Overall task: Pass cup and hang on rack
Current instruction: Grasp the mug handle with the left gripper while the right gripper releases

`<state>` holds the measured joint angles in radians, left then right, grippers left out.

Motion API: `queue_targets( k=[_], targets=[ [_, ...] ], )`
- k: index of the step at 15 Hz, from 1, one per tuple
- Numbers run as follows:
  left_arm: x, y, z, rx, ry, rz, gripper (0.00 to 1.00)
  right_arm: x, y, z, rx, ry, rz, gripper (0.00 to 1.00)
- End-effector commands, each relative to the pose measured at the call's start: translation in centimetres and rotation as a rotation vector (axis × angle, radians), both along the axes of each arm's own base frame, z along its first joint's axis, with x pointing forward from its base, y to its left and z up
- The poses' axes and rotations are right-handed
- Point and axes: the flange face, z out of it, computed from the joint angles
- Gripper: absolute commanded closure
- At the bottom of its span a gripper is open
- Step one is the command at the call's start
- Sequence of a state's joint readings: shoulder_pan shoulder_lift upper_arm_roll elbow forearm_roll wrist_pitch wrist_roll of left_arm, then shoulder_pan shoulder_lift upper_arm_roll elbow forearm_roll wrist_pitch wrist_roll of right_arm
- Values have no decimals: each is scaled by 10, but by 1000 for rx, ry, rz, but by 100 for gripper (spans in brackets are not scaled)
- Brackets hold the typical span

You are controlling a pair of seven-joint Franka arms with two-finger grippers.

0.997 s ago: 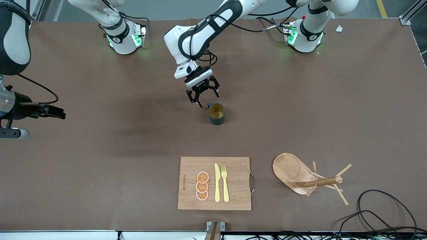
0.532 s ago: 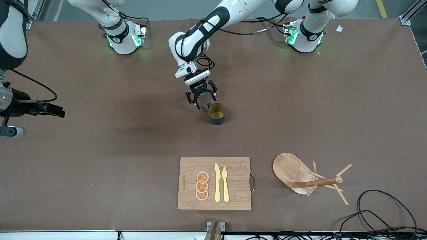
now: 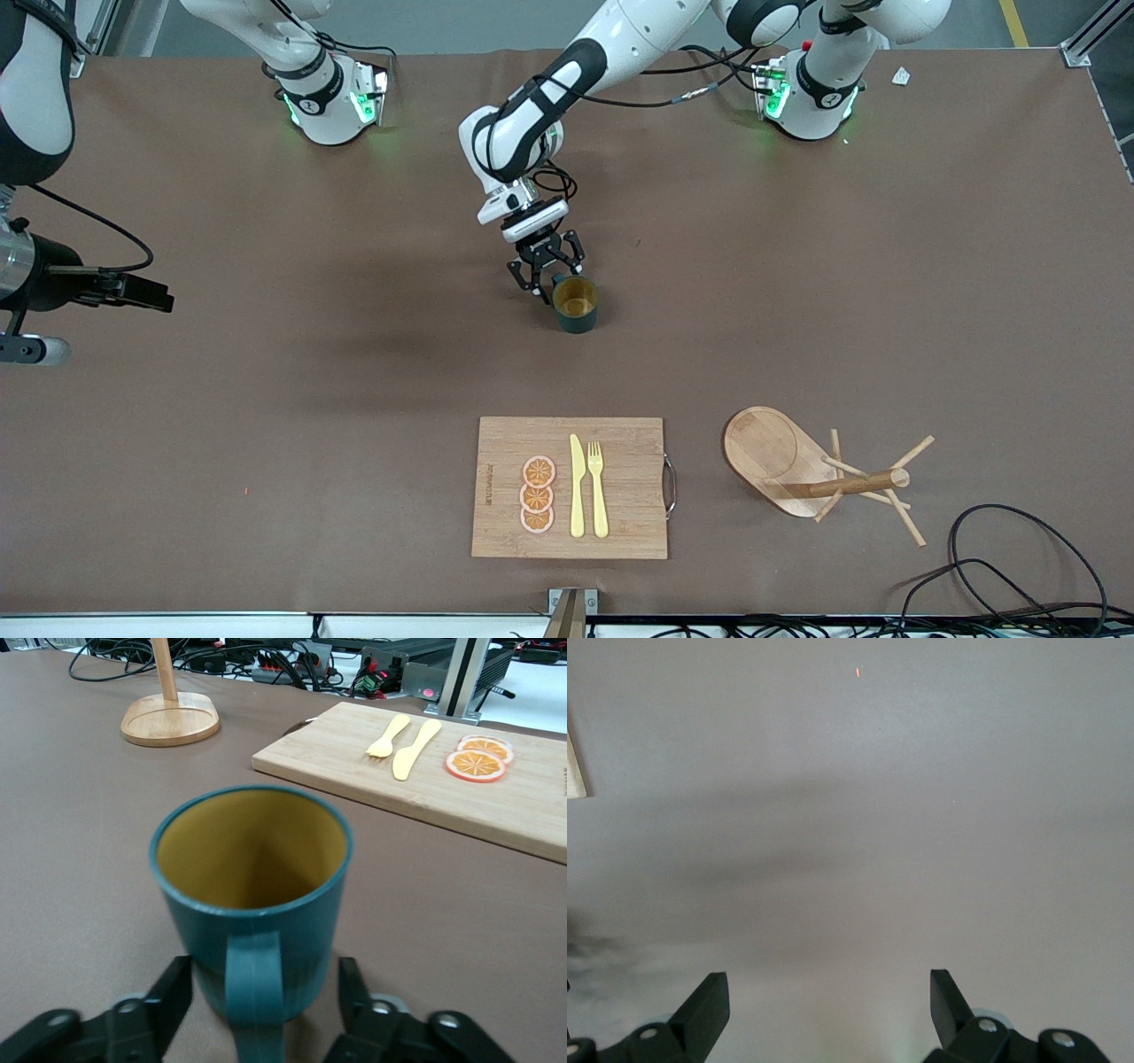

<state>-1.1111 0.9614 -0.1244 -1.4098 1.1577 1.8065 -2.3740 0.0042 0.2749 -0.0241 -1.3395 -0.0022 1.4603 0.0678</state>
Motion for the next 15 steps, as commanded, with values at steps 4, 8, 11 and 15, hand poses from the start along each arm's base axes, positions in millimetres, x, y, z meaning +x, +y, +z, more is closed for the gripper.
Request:
queue_targets(
  k=[4, 8, 11, 15],
  targets=[
    [1, -5, 1, -1, -28, -8, 72, -14, 0, -4, -3, 10, -4, 0],
    [3, -10, 13, -12, -31, -11, 90, -24, 0, 12, -14, -13, -2, 0],
    [18, -21, 52, -45, -3, -6, 99, -27, -1, 18, -14, -22, -5, 0],
    [72, -15, 141, -189, 141, 69, 100, -37, -2, 20, -13, -24, -7, 0]
  ],
)
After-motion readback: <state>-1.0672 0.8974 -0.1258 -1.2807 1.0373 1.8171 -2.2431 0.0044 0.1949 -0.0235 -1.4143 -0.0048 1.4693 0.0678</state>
